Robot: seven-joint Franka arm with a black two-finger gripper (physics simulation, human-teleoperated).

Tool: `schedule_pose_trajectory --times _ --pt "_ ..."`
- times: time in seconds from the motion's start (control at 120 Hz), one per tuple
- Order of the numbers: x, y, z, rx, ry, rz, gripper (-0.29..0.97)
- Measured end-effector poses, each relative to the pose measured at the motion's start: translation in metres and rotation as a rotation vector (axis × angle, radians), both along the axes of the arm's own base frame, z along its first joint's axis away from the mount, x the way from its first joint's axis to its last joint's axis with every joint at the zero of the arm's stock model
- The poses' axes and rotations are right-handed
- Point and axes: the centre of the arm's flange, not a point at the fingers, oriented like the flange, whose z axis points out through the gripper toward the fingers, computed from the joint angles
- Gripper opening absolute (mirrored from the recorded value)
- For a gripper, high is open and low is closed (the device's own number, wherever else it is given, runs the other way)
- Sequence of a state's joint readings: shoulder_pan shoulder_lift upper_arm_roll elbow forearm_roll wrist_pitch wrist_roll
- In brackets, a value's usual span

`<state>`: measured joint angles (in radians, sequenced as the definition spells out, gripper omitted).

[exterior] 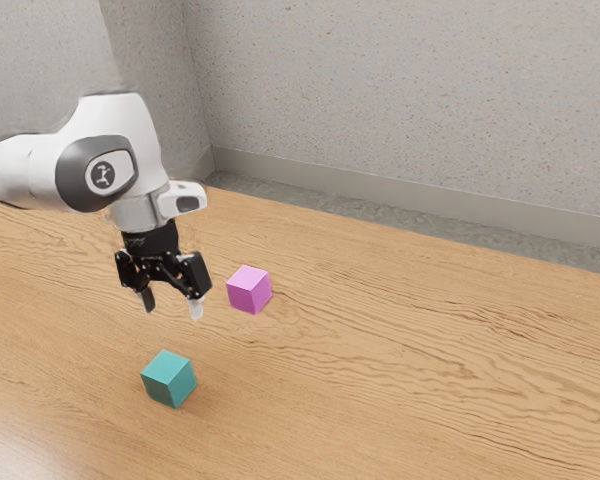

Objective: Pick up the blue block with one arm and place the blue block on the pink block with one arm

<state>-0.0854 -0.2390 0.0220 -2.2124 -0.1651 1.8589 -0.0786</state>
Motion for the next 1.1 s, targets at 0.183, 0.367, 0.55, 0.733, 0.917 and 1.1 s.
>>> schedule_pose_trajectory --times 0.183,0.367,0.55,0.733,0.917,1.1 --pt "-0.002 0.03 -0.075 0.021 0.004 0.017 0.68" --pt "-0.004 0.054 -0.113 0.044 -0.035 0.008 0.68" --pt "-0.004 0.066 -0.132 0.047 -0.054 -0.006 0.68" --pt "-0.001 0.065 -0.171 0.023 -0.007 -0.014 0.68" --pt "0.003 0.066 -0.188 0.022 -0.023 -0.053 0.68" --pt "0.004 0.073 -0.188 0.026 -0.059 -0.085 0.68"
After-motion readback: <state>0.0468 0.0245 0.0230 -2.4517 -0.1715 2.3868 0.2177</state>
